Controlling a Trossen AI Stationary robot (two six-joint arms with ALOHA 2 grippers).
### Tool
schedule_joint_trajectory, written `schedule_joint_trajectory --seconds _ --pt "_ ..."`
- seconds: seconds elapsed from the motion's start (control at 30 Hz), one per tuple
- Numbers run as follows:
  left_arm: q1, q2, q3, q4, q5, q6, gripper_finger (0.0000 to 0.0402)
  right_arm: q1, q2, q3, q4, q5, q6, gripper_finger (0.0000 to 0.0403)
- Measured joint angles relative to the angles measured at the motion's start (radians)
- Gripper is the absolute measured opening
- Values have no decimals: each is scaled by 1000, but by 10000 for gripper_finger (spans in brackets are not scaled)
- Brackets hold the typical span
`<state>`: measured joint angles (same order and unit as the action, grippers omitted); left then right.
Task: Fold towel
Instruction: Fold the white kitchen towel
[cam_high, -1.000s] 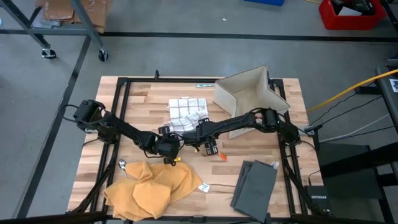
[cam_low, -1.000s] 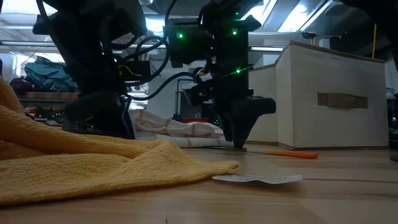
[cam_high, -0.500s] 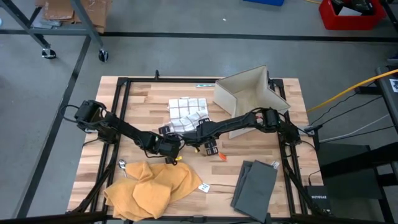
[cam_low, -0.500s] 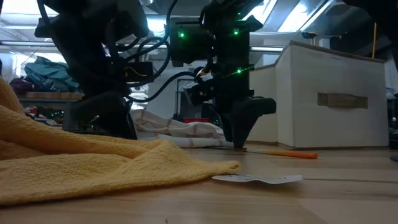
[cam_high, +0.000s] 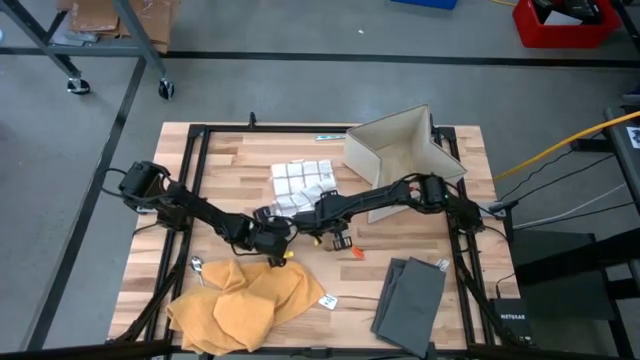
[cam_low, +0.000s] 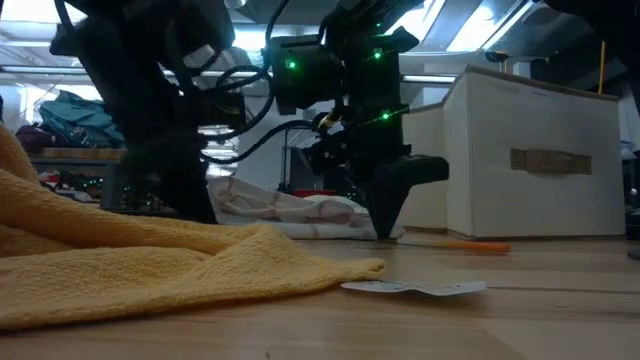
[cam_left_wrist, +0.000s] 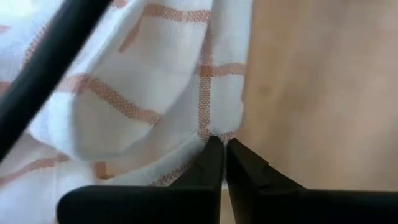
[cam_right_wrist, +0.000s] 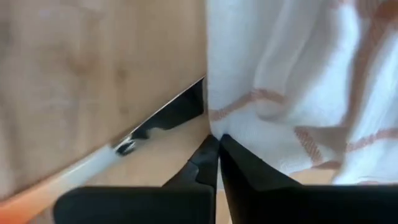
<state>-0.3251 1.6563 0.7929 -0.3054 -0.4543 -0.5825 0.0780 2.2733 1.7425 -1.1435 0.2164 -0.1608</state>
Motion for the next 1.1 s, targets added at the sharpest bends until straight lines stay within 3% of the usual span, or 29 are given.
schedule_joint_trajectory --seconds 0.3,0.7,0.9,1.1 --pt "-76 -138 -2 -63 146 -147 2 21 2 113 -73 -158 26 4" --pt "-196 -345 0 -18 364 -390 1 131 1 349 -261 -210 29 2" --pt "-233 -455 4 20 370 -403 0 155 2 496 -310 -194 30 1" --pt "-232 -517 3 -52 277 -383 0 111 3 554 -264 -124 27 1"
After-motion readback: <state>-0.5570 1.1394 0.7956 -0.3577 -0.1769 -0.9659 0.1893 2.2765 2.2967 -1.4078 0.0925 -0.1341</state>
